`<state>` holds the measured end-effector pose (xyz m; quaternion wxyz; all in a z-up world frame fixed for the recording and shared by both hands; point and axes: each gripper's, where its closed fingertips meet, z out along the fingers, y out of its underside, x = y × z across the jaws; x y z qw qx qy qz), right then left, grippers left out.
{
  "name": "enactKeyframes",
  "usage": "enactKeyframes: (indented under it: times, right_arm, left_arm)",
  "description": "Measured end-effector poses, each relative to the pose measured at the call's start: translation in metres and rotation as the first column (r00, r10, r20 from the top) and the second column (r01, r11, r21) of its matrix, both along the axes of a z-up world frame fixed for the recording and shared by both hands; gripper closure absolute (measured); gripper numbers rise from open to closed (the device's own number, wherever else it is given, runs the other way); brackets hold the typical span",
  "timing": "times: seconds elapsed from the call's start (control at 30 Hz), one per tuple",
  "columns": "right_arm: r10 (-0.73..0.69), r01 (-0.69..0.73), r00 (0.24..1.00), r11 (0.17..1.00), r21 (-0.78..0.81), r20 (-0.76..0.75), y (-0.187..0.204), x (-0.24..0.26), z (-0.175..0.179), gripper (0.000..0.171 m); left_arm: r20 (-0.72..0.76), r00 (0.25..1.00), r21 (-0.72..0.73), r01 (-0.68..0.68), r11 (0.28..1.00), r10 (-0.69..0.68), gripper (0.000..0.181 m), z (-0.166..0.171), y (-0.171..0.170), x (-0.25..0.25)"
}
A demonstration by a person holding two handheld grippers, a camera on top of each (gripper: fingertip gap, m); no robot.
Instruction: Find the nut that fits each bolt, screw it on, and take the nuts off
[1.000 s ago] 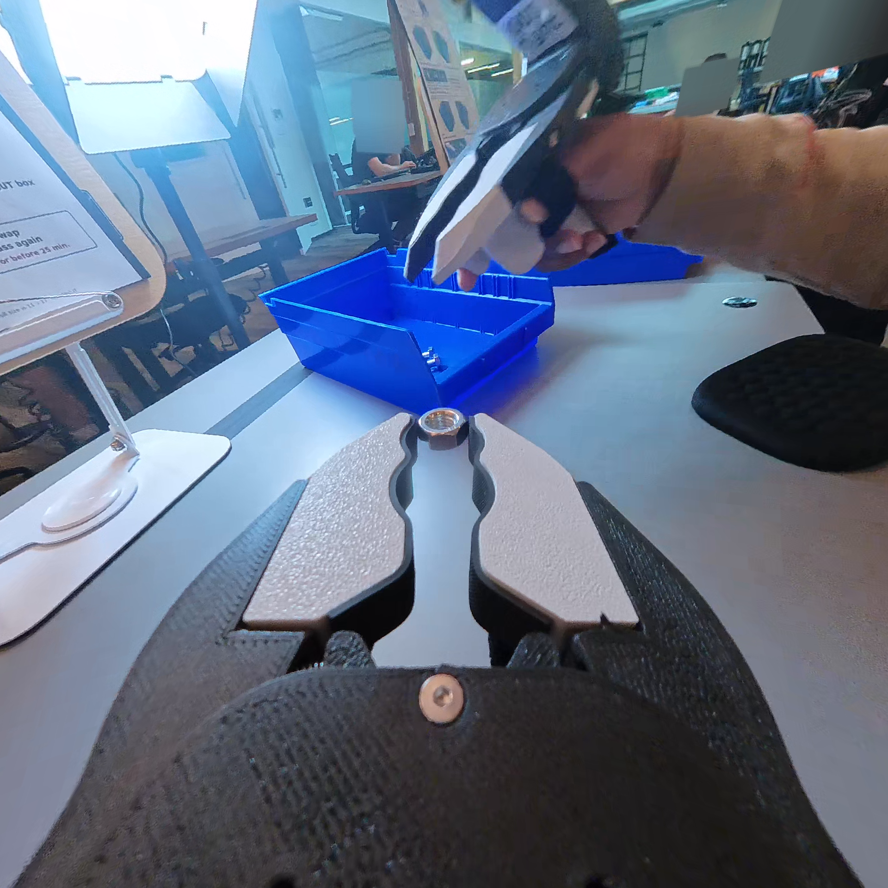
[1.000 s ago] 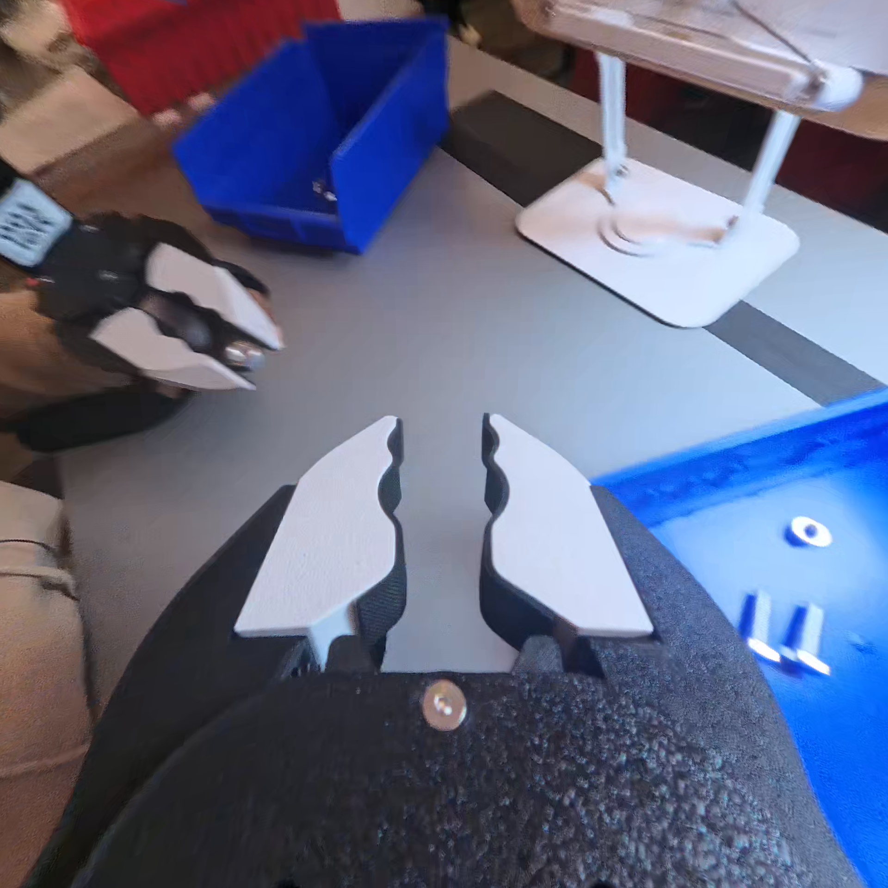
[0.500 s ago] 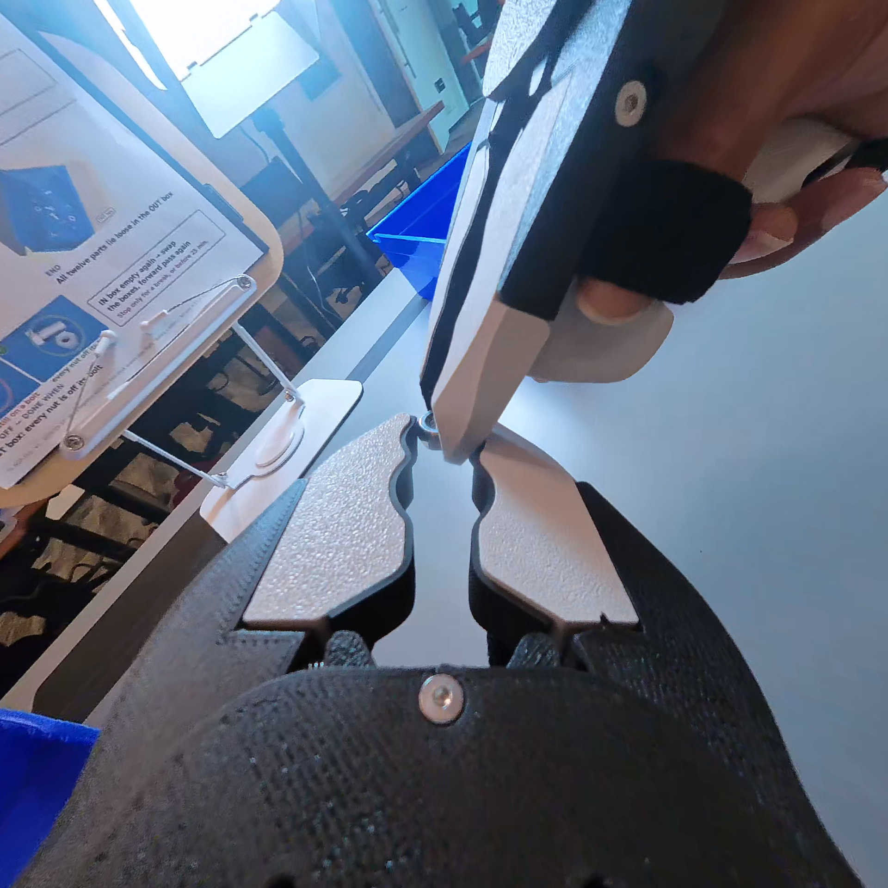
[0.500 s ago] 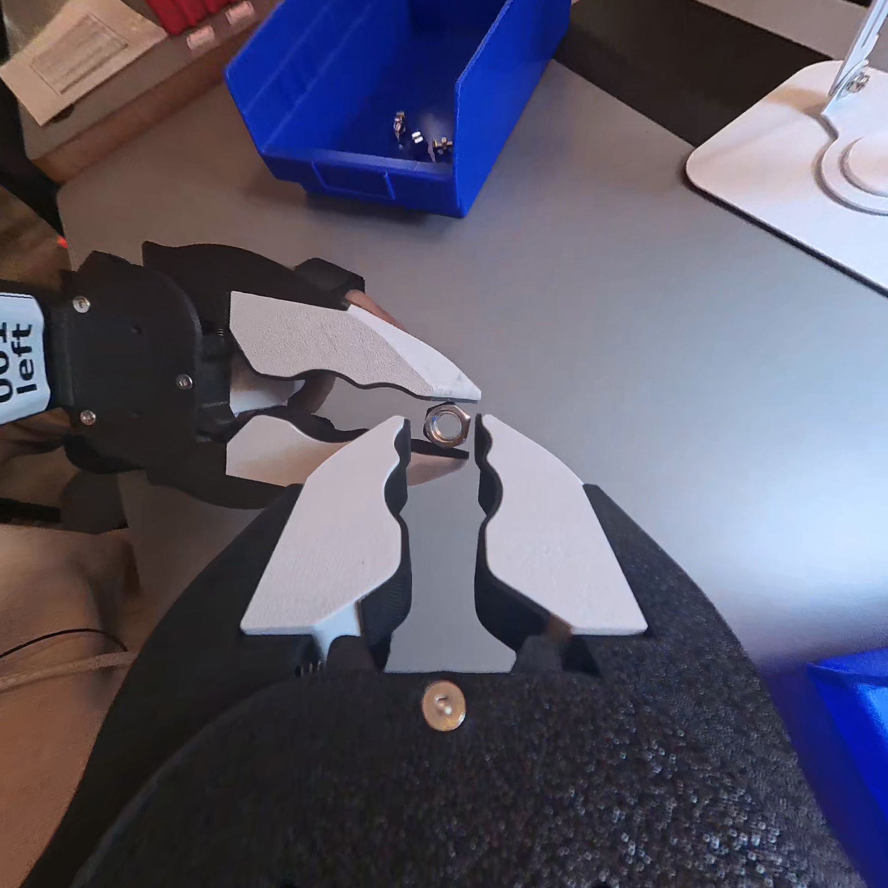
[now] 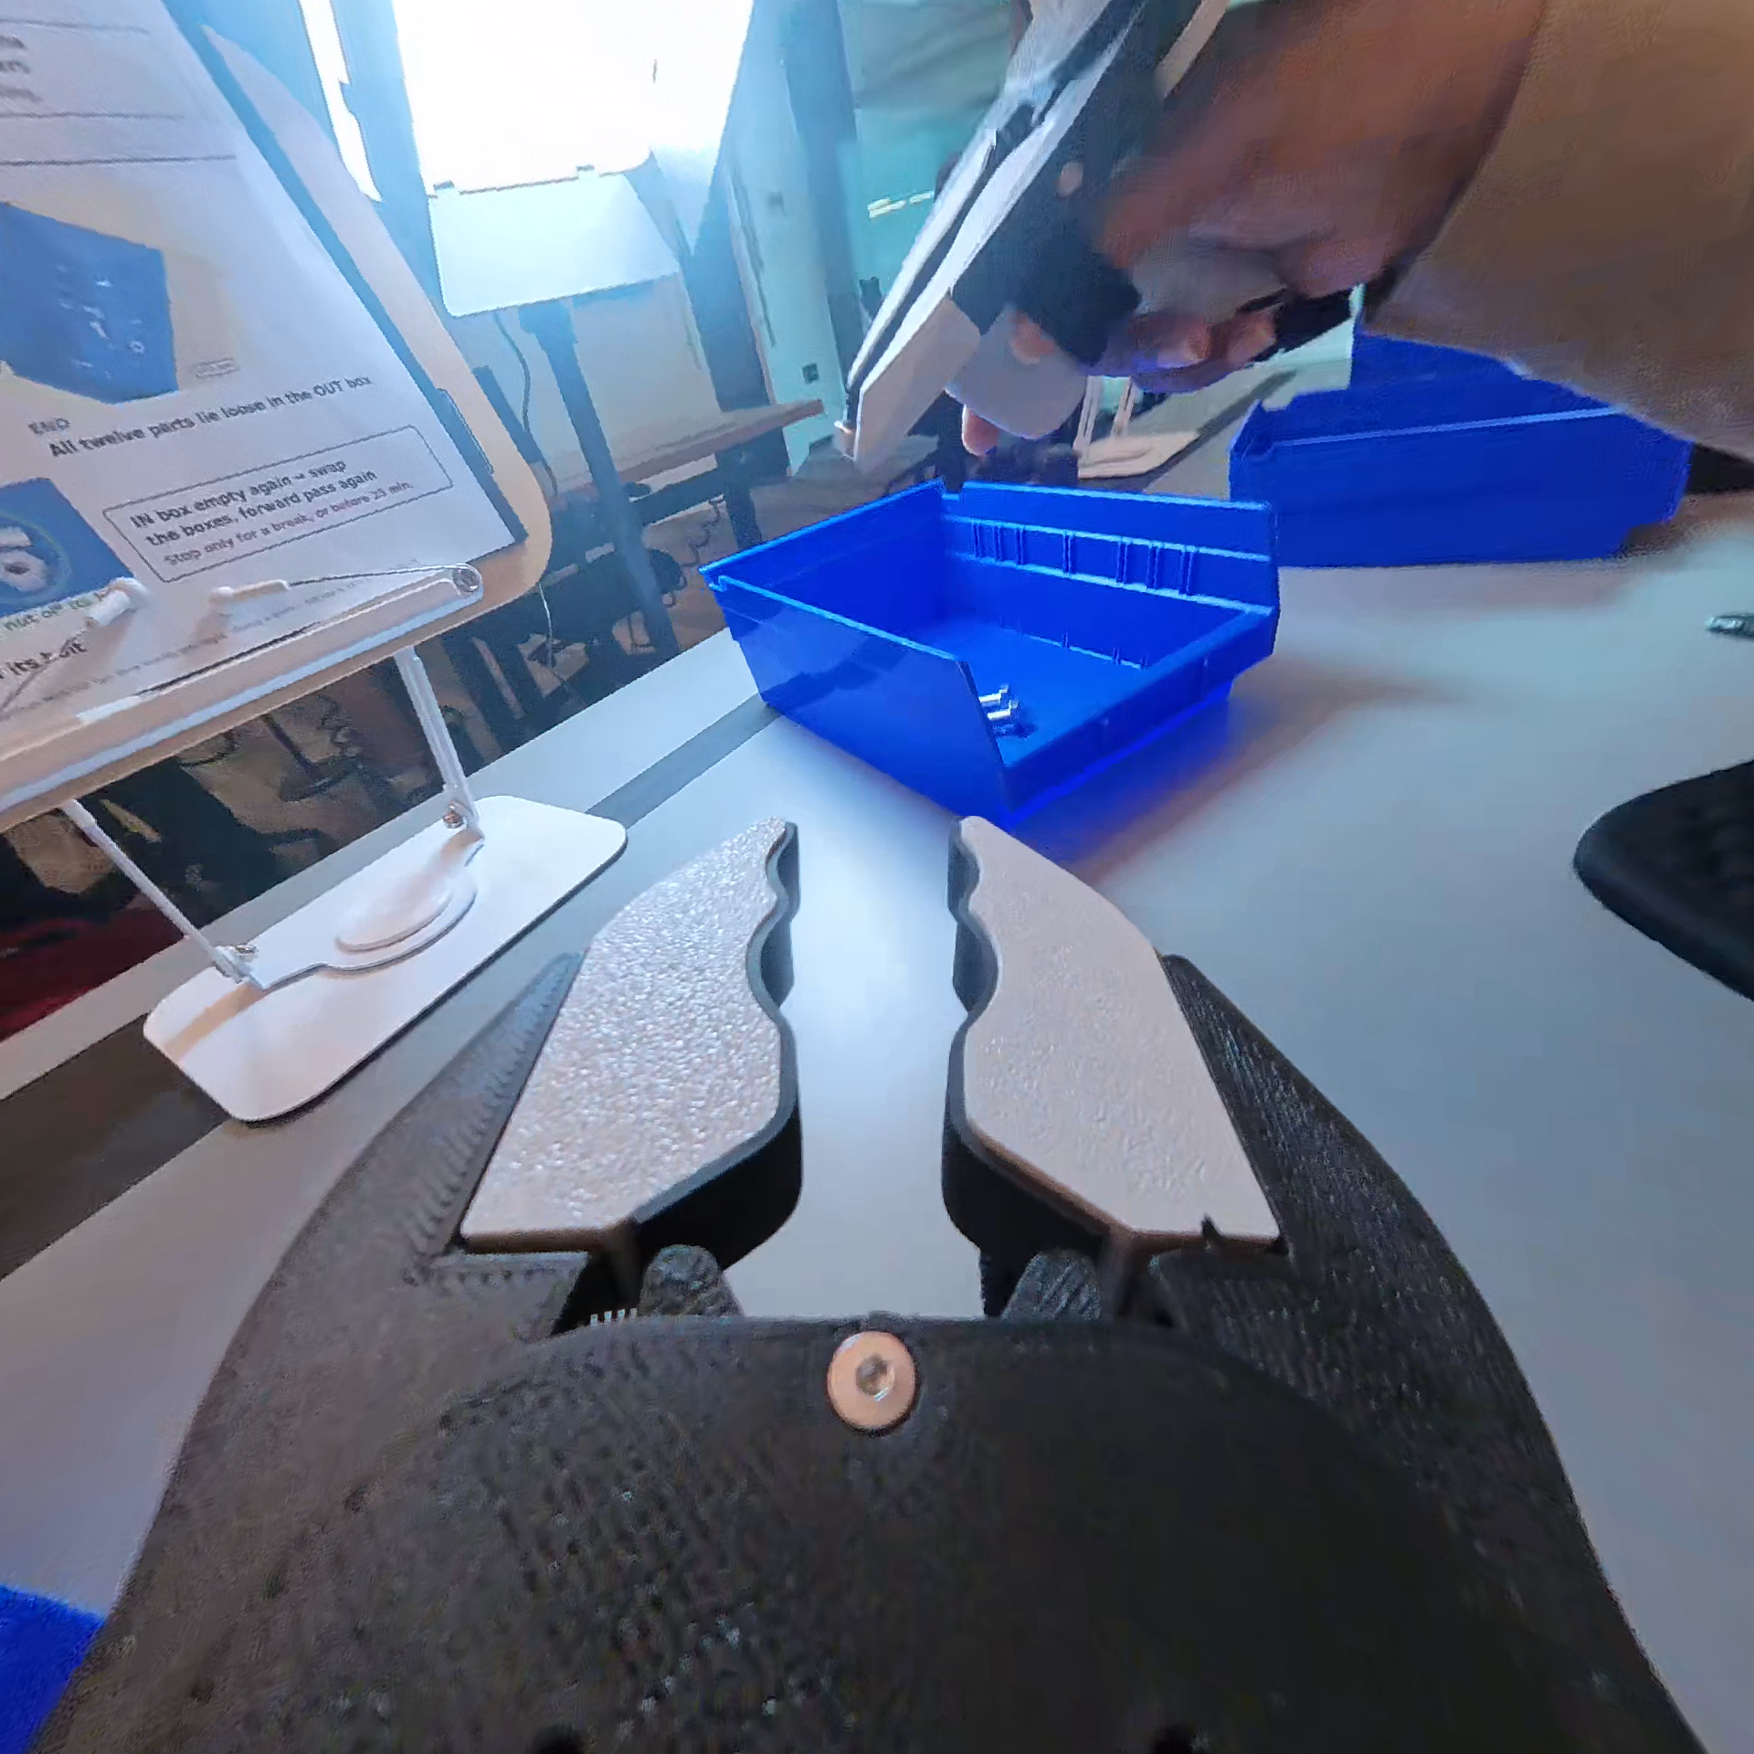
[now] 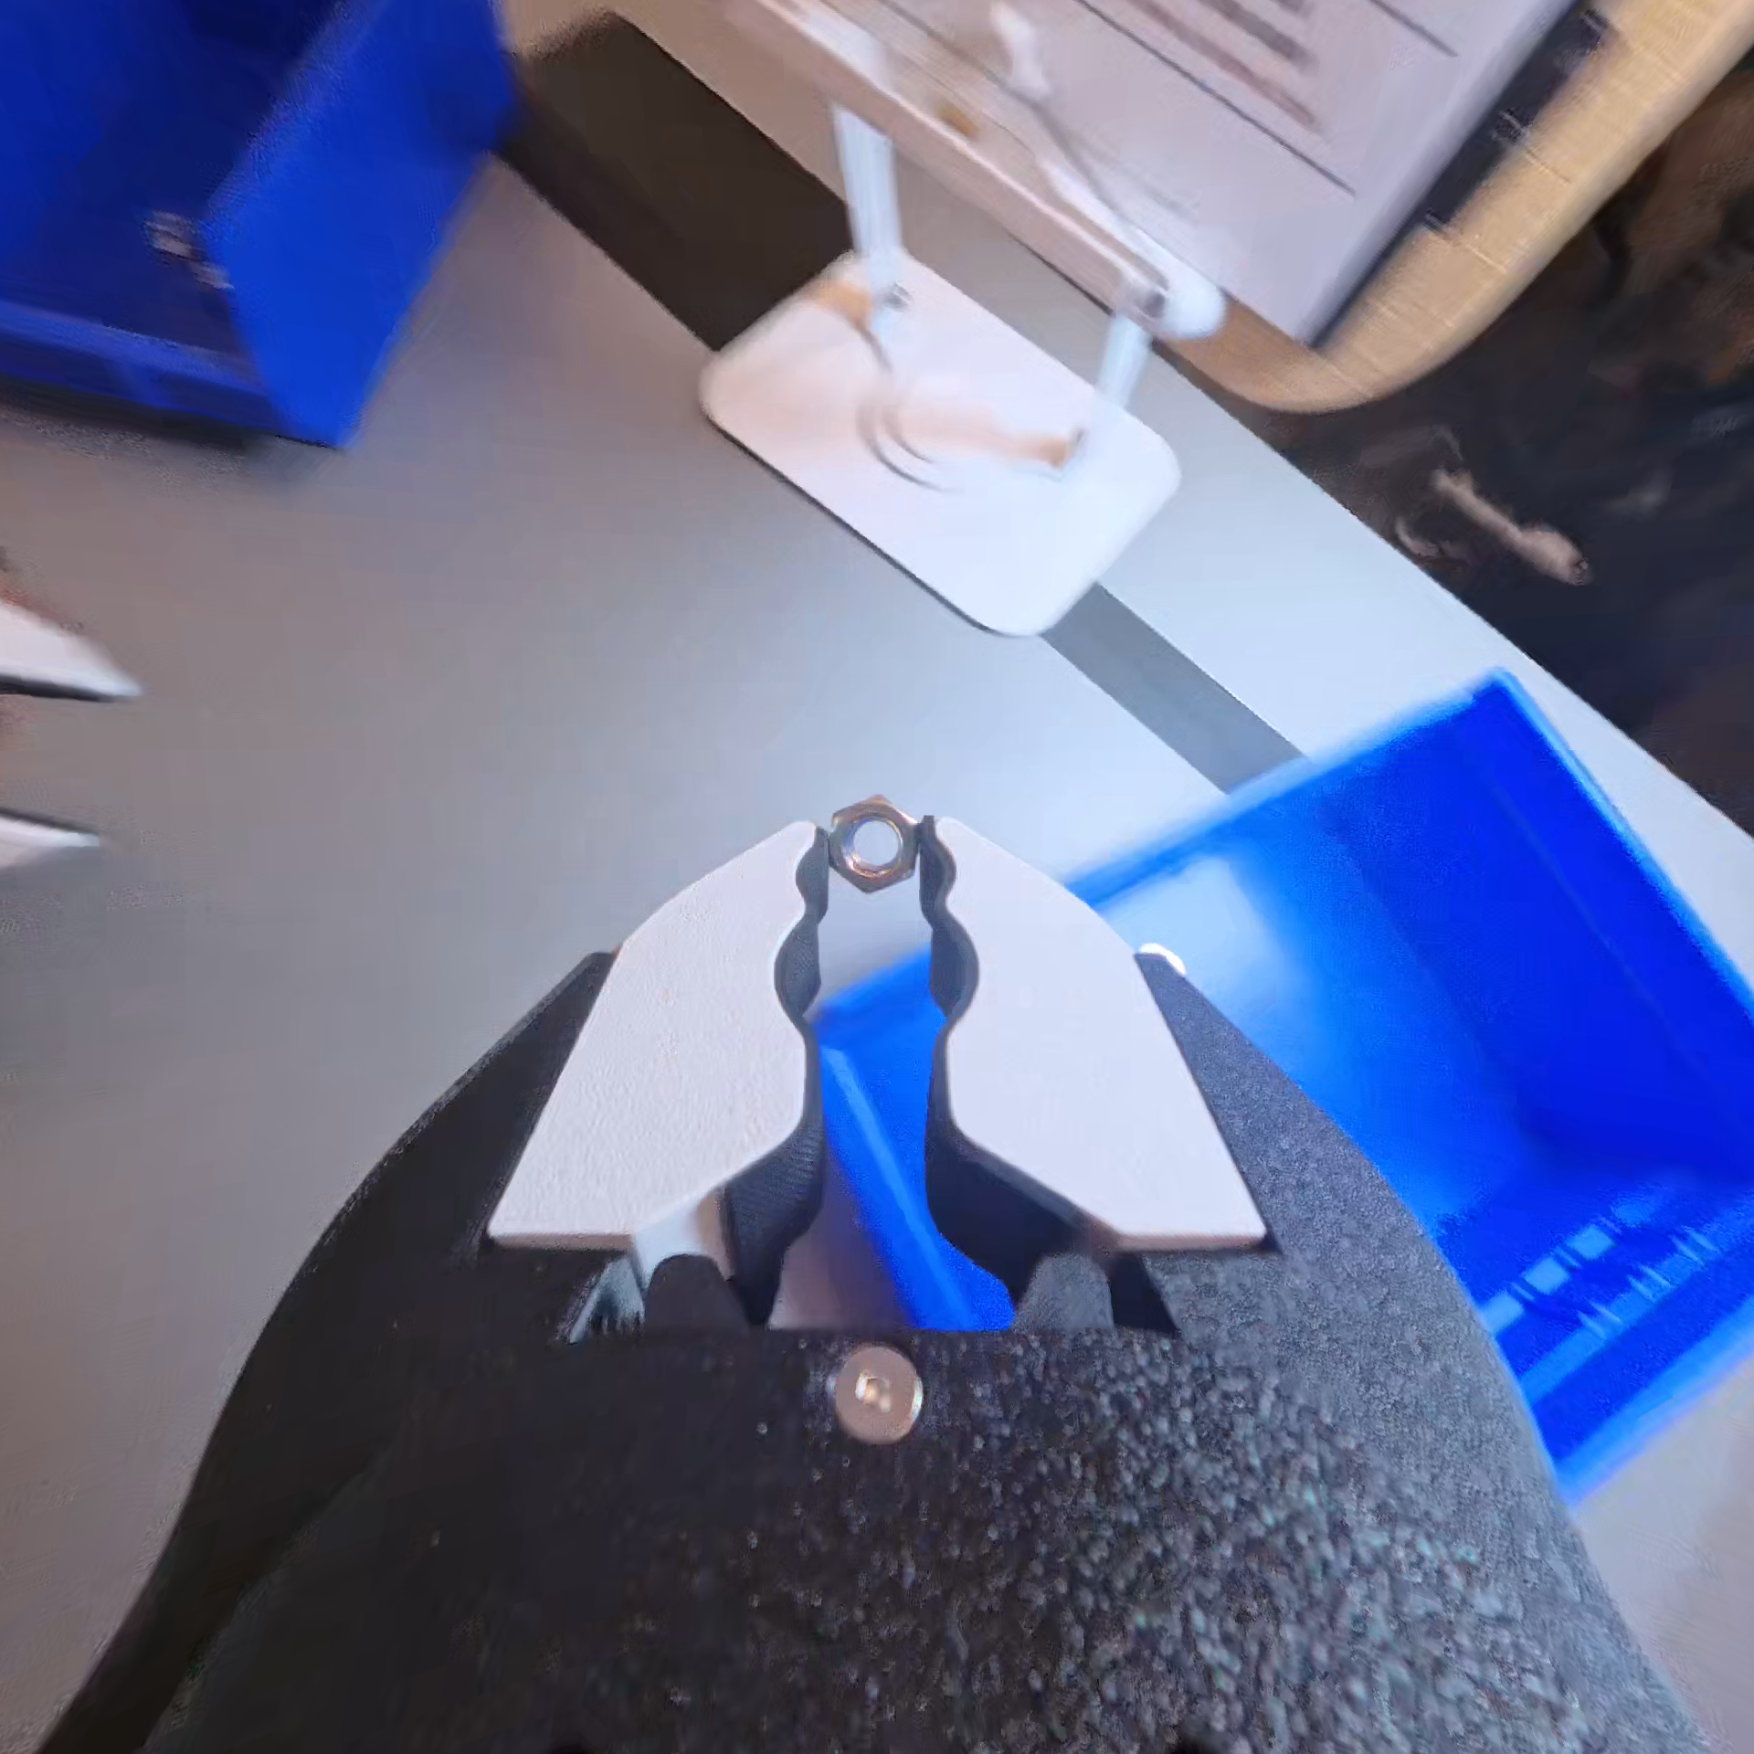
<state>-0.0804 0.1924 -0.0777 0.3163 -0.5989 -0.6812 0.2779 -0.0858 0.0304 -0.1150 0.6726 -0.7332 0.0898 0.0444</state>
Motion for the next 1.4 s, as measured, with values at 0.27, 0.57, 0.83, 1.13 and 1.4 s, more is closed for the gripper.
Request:
enactKeyframes:
  times: [0.27,0.57,0.83,1.13,1.4]
  right_arm:
    - [-0.273,0.300,0.898,0.954,-0.026,0.345,0.170,0.012,-0.114,0.153]
    - [-0.271,0.322,0.856,0.946,-0.044,0.441,0.183,-0.002,-0.174,0.153]
    - [-0.295,0.354,0.862,0.933,-0.071,0.412,0.186,-0.005,-0.175,0.145]
    - [-0.194,0.150,0.898,0.979,-0.139,-0.394,0.095,0.000,-0.003,0.143]
    - [-0.066,-0.042,0.838,0.982,-0.185,-0.542,-0.043,0.077,-0.017,0.171]
  left_arm:
    - [-0.068,0.997,0.032,-0.044,0.999,0.046,0.157,0.005,-0.003,-0.014]
    - [-0.031,0.996,0.027,-0.084,0.996,0.085,0.162,0.005,-0.004,-0.033]
    - [-0.020,0.997,0.031,-0.075,0.997,0.076,0.162,0.006,-0.006,-0.035]
    - [0.068,0.973,0.091,-0.228,0.969,0.223,0.164,0.029,-0.029,-0.098]
    - [0.202,0.845,-0.136,-0.477,0.868,0.496,0.161,0.026,-0.095,-0.236]
